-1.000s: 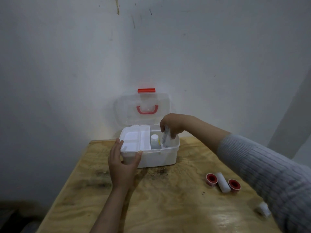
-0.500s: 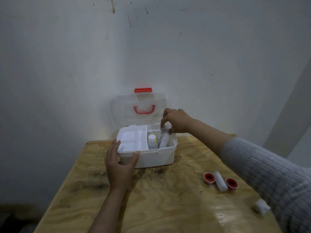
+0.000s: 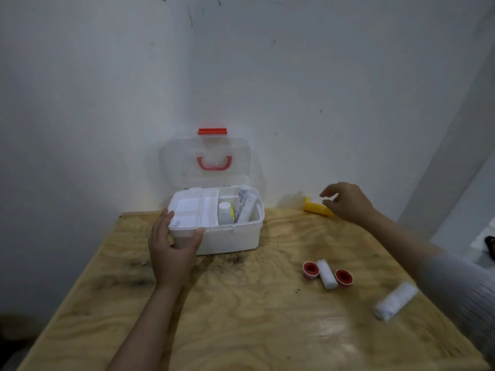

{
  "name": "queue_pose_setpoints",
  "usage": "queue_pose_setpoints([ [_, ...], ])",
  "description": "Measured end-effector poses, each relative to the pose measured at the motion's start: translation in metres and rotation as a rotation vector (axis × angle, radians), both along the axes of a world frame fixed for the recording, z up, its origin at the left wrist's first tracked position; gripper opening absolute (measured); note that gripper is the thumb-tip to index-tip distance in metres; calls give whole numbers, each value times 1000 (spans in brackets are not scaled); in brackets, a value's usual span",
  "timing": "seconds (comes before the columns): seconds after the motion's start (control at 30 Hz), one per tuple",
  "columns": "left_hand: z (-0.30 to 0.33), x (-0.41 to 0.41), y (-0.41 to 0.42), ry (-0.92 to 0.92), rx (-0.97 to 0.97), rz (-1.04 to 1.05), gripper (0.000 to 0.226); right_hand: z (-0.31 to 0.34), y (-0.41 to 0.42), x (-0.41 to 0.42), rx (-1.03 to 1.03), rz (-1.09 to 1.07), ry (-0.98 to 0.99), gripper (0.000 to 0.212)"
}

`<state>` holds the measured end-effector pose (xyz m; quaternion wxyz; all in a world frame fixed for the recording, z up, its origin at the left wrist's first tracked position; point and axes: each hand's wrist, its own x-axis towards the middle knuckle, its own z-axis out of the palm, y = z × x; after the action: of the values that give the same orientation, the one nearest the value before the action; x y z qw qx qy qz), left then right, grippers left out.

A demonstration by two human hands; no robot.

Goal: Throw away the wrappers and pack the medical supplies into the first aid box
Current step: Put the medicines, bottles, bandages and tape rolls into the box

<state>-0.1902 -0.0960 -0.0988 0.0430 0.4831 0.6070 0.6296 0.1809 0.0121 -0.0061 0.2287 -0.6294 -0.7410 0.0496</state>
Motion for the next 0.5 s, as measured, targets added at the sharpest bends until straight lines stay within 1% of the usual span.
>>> queue_pose_setpoints([
  [0.13, 0, 0, 0, -10, -9, -6, 69, -38, 2, 33, -109, -166, -88, 33],
  [0.2, 2, 1, -1, 2, -16, -9, 68, -50, 5, 36, -122, -216, -52, 42],
  [0.23, 2, 2, -1, 2, -18, -10, 68, -55, 7, 37, -130, -238, -19, 43],
  [0.3, 2, 1, -1, 1, -21, -12, 67, -64, 11, 36, -129, -263, 56, 39],
  [0.4, 2, -1, -2, 13, -29, -5, 66, -71, 12, 33, -44, -282, 176, 25],
  [0.5, 3, 0, -2, 24, -25, -4, 66, -77, 10, 30, 5, -269, 242, 20],
])
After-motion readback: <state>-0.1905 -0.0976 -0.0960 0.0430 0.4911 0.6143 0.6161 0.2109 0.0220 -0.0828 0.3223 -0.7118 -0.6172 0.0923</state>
